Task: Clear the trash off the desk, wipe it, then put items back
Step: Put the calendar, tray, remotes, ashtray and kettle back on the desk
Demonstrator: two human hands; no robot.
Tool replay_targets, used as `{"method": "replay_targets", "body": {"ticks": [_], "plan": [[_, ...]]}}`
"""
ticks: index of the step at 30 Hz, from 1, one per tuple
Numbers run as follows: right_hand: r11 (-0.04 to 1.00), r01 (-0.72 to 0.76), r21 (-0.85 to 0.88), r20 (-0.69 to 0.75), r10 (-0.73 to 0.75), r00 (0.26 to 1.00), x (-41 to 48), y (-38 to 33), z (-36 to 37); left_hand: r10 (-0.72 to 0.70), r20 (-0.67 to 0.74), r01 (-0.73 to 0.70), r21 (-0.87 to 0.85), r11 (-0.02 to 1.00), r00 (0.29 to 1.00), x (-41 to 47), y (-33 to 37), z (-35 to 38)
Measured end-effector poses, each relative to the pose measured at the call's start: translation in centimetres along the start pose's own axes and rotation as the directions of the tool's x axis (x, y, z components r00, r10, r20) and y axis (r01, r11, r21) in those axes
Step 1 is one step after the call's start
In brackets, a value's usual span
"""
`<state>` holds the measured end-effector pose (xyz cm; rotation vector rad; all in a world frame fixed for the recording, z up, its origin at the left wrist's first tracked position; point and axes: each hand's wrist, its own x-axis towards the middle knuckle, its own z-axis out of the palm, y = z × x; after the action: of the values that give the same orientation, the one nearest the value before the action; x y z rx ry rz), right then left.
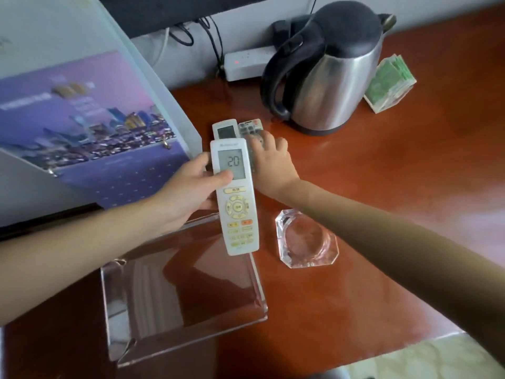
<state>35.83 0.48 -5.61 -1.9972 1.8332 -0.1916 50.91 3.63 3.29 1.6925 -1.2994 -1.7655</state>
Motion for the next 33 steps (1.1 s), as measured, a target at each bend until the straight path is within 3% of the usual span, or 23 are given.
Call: {"method": "replay_targets", "body": {"ticks": [7, 17, 25, 29, 33], "plan": [[0.984, -0.153, -0.094, 0.007, 0.154, 0.988, 1.1, -3.2, 1.9, -0.02, -0.028, 0.019, -0.022, 1.0, 0.999, -0.4, -1.2, -2.6], [0.956, -0.286, -0.071, -0.06, 0.282, 0.958, -4.0, 1.9, 1.2, -0.015, -0.017, 0.015, -0.022, 1.0, 1.0, 1.7, -0.8, 0.2], [0.948, -0.317, 0.024, -0.033, 0.318, 0.948, -4.8, 4.6, -0.6, -0.079, -0.212, 0.075, -0.028, 0.997, 0.974, 7.3, -0.1, 3.6], [0.941, -0.304, 0.146, -0.05, 0.314, 0.948, -4.9, 5.3, -1.0, -0.146, -0.218, 0.17, 0.095, 0.981, 0.965, 9.3, -1.1, 4.1], [0.942, -0.295, 0.162, -0.048, 0.306, 0.951, -5.1, 5.7, -1.3, -0.003, -0.124, 0.065, 0.494, 0.867, 0.992, 8.3, -1.7, 3.9]]}}
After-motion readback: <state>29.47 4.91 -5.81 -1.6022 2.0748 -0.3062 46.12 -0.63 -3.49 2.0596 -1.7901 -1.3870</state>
